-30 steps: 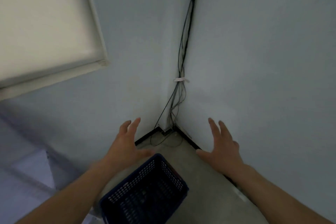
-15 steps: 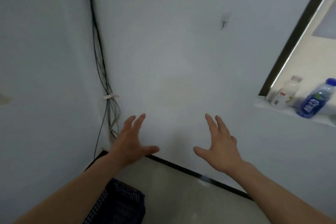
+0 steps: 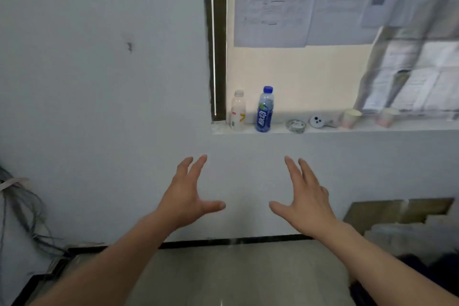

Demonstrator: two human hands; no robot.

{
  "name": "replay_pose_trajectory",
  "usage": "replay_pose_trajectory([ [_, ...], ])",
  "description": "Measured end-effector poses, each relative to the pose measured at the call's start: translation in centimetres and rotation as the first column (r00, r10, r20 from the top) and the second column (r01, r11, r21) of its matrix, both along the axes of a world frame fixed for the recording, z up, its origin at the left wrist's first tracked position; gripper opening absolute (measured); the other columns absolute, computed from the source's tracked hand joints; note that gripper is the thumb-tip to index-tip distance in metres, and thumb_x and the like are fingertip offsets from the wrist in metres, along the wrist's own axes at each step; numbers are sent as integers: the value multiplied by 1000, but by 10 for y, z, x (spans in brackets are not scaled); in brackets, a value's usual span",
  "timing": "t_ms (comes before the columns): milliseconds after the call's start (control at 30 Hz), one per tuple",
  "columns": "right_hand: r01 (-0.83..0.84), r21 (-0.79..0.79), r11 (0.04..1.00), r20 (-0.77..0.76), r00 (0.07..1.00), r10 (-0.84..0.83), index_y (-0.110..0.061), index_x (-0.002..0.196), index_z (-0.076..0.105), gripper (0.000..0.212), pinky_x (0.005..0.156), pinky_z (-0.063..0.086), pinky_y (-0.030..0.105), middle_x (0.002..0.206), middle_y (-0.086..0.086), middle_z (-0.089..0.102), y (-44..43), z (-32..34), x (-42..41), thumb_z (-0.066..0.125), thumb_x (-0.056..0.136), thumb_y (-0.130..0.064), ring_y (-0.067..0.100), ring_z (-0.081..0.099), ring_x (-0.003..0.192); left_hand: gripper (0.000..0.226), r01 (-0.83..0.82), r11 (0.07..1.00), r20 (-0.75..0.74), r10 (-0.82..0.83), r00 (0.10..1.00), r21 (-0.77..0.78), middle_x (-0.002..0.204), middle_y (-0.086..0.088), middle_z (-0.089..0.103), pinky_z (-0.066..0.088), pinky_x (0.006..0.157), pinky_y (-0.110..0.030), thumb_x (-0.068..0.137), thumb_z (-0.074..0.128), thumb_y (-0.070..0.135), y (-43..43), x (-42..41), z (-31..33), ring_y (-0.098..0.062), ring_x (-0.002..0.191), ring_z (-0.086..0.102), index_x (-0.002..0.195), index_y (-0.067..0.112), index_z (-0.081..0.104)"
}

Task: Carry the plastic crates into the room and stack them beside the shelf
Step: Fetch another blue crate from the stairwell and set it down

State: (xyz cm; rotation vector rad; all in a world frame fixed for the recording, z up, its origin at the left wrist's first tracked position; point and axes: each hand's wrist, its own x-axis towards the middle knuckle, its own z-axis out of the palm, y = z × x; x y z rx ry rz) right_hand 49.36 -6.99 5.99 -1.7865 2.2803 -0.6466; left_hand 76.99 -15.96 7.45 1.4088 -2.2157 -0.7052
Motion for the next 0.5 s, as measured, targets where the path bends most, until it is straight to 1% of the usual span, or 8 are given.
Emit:
replay_pose_trajectory([
  [133,121,-14,993,3,993,-121,-41,163,-11,115,123,21,53,174,4,-9,44,3,-81,69,84,-63,22,2,160,120,124,992,8,-124,992,-12,166,7,-1,28,117,-34,68,85,56,13,-93,7,-21,151,20,158,41,7],
  [267,246,-21,969,17,969,-246,-41,163,-13,116,124,20,53,174,2,-10,90,3,-145,69,84,-63,22,2,160,121,257,966,13,-257,966,-20,166,4,0,26,118,-34,67,85,58,23,-174,9,-21,152,18,158,41,7],
  [400,370,-22,929,29,929,-370,-40,163,-11,117,124,22,53,174,5,-7,135,0,-197,68,81,-64,23,6,160,122,394,919,7,-394,919,-15,166,4,0,27,118,-34,66,85,60,30,-249,7,-22,152,18,158,41,8],
  [500,466,-14,885,16,885,-466,-38,164,-11,116,124,21,55,174,6,-7,166,-4,-231,66,82,-66,23,2,160,121,495,869,4,-495,869,-2,166,6,-1,29,119,-38,67,83,62,34,-303,2,-23,151,20,158,41,7],
])
